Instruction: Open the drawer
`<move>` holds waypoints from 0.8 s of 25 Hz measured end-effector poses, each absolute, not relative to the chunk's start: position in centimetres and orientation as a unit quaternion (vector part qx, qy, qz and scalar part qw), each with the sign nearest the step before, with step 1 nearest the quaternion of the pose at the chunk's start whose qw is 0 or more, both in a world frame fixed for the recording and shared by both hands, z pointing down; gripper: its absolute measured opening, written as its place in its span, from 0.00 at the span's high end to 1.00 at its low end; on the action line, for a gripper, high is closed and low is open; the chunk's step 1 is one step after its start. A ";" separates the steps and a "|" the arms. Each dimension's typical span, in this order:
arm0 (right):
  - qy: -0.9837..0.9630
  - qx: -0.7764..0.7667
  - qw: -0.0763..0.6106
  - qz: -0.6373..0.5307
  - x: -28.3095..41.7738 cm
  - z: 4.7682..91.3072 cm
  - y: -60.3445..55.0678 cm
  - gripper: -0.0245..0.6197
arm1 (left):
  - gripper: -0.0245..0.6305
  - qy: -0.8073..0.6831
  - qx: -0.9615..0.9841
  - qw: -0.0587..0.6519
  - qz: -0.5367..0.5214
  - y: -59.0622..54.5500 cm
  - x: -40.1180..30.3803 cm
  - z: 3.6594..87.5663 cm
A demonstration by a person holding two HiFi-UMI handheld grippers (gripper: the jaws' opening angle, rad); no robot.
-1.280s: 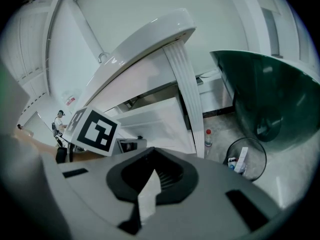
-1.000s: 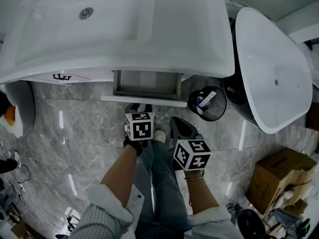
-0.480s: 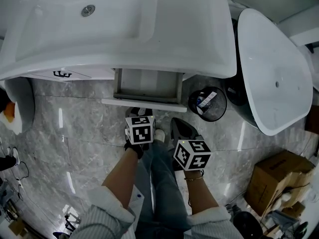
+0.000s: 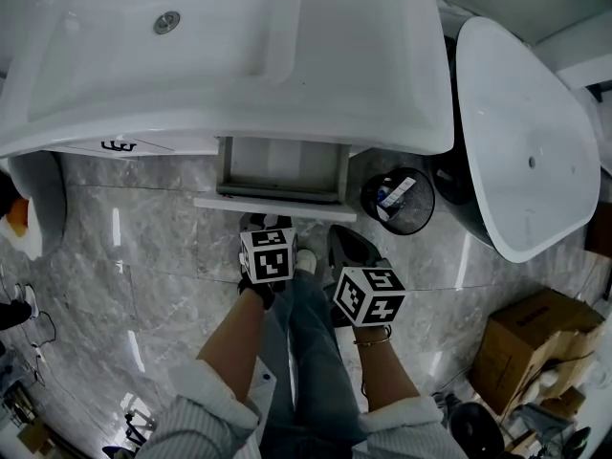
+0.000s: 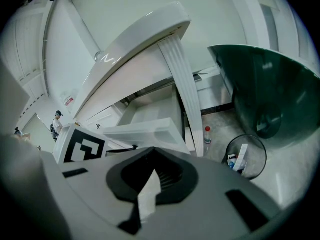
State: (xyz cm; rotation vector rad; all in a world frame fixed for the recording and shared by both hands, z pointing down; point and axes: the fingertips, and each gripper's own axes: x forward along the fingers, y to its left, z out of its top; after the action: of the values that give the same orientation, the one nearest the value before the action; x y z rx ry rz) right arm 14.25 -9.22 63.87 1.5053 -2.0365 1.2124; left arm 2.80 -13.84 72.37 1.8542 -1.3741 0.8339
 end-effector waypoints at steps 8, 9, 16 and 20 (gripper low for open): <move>-0.712 0.528 0.174 0.430 14.4 64.4 -8.8 0.95 | 0.73 -0.529 0.712 0.337 0.316 -13.8 2.7 72.5; -0.712 0.527 0.174 0.430 14.4 64.5 -8.8 0.95 | 0.73 -0.530 0.712 0.338 0.315 -13.8 2.6 72.5; -0.716 0.522 0.180 0.427 13.7 63.9 -8.5 0.95 | 0.72 -0.531 0.704 0.349 0.318 -12.0 2.0 72.3; -0.722 0.516 0.185 0.421 13.1 62.7 -8.3 0.95 | 0.74 -0.531 0.699 0.355 0.322 -10.6 1.4 71.4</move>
State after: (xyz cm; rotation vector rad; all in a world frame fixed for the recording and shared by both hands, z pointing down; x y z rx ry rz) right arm 13.09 -8.27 62.71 1.4540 -2.0353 1.1867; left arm 1.35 -10.56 71.44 1.8066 -1.3711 0.8307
